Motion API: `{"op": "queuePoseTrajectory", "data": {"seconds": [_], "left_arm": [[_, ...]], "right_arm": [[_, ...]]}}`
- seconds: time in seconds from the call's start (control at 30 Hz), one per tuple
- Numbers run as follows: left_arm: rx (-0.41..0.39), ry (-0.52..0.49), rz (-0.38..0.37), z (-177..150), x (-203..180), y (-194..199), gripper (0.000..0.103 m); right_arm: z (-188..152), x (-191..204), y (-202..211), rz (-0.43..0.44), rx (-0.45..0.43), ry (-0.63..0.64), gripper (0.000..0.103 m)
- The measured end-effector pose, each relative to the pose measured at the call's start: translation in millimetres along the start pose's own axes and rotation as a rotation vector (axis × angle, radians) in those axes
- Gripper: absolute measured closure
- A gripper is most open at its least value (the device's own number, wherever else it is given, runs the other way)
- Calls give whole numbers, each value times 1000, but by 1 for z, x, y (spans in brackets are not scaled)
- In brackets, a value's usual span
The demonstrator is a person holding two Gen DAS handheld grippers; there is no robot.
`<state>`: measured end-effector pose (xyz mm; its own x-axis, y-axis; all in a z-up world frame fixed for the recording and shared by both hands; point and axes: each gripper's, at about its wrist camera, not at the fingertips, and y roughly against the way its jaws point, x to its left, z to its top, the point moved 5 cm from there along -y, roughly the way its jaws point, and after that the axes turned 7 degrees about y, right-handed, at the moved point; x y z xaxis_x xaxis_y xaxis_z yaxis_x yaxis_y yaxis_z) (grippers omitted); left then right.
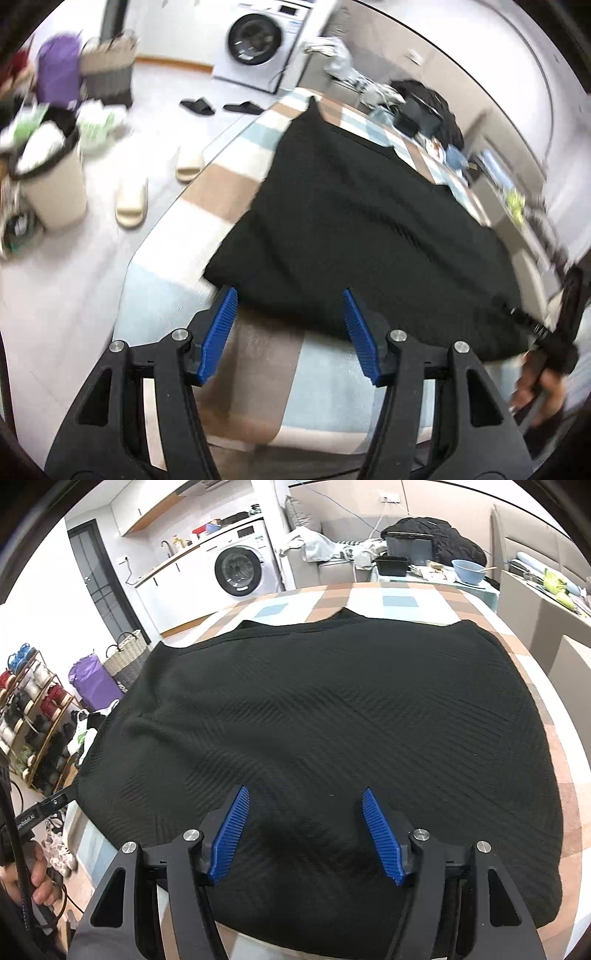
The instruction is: Fold small clothes
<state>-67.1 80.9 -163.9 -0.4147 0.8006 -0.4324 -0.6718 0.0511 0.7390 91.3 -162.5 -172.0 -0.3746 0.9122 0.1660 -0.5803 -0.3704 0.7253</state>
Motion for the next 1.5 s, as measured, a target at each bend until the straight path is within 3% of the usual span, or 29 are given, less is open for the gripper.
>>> {"op": "queuePoseTrajectory", "data": {"seconds": [0.13, 0.3, 0.33, 0.4, 0.47, 0.6, 0.8, 0.93, 1.0, 1.13, 1.23, 1.33, 1.5], "left_arm": [[17, 42, 15, 3, 7, -14, 47], [-42, 79, 15, 20, -2, -38, 47], [-50, 85, 19, 22, -4, -43, 52], [-65, 92, 26, 28, -10, -54, 75], [-79, 87, 37, 31, -16, -63, 82], [-168, 48, 34, 32, -29, -47, 83], [-127, 64, 66, 24, -22, -57, 83], [-194, -42, 82, 30, -54, -40, 84], [-239, -152, 65, 37, -89, -33, 84], [-253, -340, -57, 37, -162, -29, 84], [-219, -447, -174, 20, -213, -33, 84], [-103, -584, -295, -22, -265, -54, 84], [139, -668, -310, -74, -284, -89, 71]], "right_arm": [[1, 8, -1, 12, -2, 20, 36], [1, 11, 1, 16, -10, 24, 35], [0, 12, 0, 15, -9, 26, 35], [0, 13, 0, 11, -8, 27, 35], [1, 15, -1, 11, -9, 30, 35], [0, 15, -2, 6, -5, 37, 34], [-5, 5, -9, 1, 16, 22, 33], [-6, -1, -2, -4, 11, 11, 33], [-6, -5, 3, -6, 3, -4, 33], [-7, -16, 16, -28, -21, -36, 33], [-8, -30, 29, -62, -46, -69, 33], [-9, -47, 39, -96, -60, -111, 33], [-13, -71, 48, -144, -62, -180, 33]]}}
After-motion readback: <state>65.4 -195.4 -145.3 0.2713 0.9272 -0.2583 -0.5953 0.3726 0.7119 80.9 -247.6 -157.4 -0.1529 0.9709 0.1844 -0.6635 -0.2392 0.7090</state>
